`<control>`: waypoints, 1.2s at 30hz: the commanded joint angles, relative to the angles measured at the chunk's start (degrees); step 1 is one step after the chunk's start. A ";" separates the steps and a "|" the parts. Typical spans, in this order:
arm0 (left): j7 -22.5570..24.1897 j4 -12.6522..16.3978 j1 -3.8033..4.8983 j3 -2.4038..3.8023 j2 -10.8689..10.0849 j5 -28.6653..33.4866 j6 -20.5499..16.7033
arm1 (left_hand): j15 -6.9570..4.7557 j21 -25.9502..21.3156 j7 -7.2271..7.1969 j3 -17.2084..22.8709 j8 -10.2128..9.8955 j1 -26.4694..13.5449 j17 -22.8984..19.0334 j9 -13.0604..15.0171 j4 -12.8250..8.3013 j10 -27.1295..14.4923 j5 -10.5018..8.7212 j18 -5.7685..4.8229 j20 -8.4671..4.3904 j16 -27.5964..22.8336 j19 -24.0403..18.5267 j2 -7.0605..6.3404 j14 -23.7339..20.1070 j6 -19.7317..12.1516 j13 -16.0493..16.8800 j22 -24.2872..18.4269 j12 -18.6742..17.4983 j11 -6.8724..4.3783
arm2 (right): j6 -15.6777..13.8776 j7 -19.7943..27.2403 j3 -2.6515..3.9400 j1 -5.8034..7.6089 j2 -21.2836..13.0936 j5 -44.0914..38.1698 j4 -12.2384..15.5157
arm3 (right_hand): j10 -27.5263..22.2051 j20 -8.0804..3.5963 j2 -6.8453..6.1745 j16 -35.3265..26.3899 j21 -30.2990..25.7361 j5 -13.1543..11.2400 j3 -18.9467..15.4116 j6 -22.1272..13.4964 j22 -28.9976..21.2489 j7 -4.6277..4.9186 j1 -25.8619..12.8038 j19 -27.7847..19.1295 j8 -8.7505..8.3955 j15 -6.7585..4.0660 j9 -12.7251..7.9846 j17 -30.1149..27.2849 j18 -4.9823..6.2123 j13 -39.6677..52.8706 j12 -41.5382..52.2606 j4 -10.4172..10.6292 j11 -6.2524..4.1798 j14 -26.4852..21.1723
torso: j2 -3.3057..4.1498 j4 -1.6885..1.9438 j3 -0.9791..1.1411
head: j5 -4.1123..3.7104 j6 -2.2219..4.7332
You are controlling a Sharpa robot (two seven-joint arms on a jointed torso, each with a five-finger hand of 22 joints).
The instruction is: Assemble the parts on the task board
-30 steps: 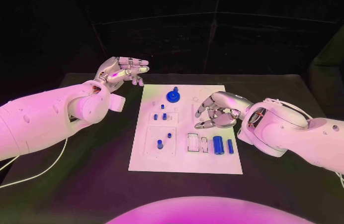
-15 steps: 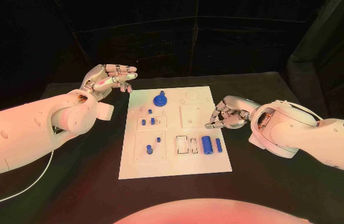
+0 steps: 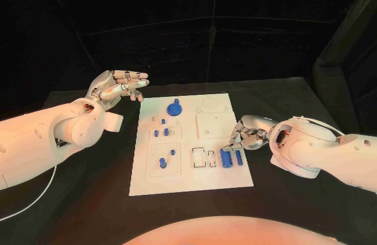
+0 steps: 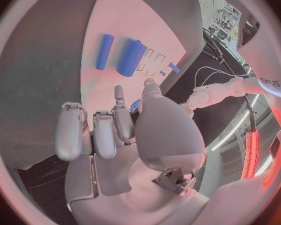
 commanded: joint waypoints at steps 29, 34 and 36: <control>0.03 0.25 0.07 0.02 -0.51 0.17 0.97 | -0.05 -0.38 0.03 -0.27 0.35 0.45 -0.08 -0.04 -0.05 -0.34 0.13 0.75 0.09 -0.09 -0.47 0.06 -0.50 -0.53 -0.10 -0.08 0.28 -0.03 | 5.55 -3.96 -0.08 -4.03 4.72 -7.31 -2.54 | 0.56 0.00 -0.08 0.83 1.03 -0.13 0.28 -0.16 1.27 -0.23 -0.68 1.10 1.19 -0.29 0.93 4.20 -0.65 0.85 0.54 0.01 -0.14 4.09 | 0.03 0.11 -0.04 | 0.55 -0.67; -0.10 0.28 0.07 0.02 -0.66 0.17 1.08 | -0.04 -0.40 0.03 -0.36 0.37 0.41 -0.12 -0.04 -0.05 -0.40 0.12 0.75 0.11 -0.06 -0.49 0.04 -0.52 -0.57 -0.10 -0.09 0.35 -0.02 | 4.95 -4.09 -0.08 -4.27 5.01 -7.88 -2.63 | 0.60 -0.05 0.38 0.95 1.18 1.73 0.62 -0.11 1.54 -0.33 0.43 1.09 1.74 -0.34 1.47 4.45 -0.69 1.22 0.55 -0.13 -0.23 4.08 | 0.02 0.04 -0.04 | 0.66 -0.69; -0.13 0.28 0.07 0.02 -0.67 0.17 1.13 | -0.04 -0.40 0.03 -0.36 0.37 0.41 -0.12 -0.04 -0.05 -0.40 0.12 0.75 0.11 -0.06 -0.49 0.04 -0.52 -0.57 -0.10 -0.09 0.35 -0.02 | 4.01 -4.00 -0.08 -4.31 5.01 -7.67 -2.51 | 0.72 -0.12 0.97 0.99 1.29 4.41 0.83 0.23 1.71 -0.48 1.21 1.12 2.18 -0.45 1.83 4.56 -0.71 1.52 0.65 -0.32 -0.36 4.07 | 0.01 -0.02 -0.01 | 0.70 -0.68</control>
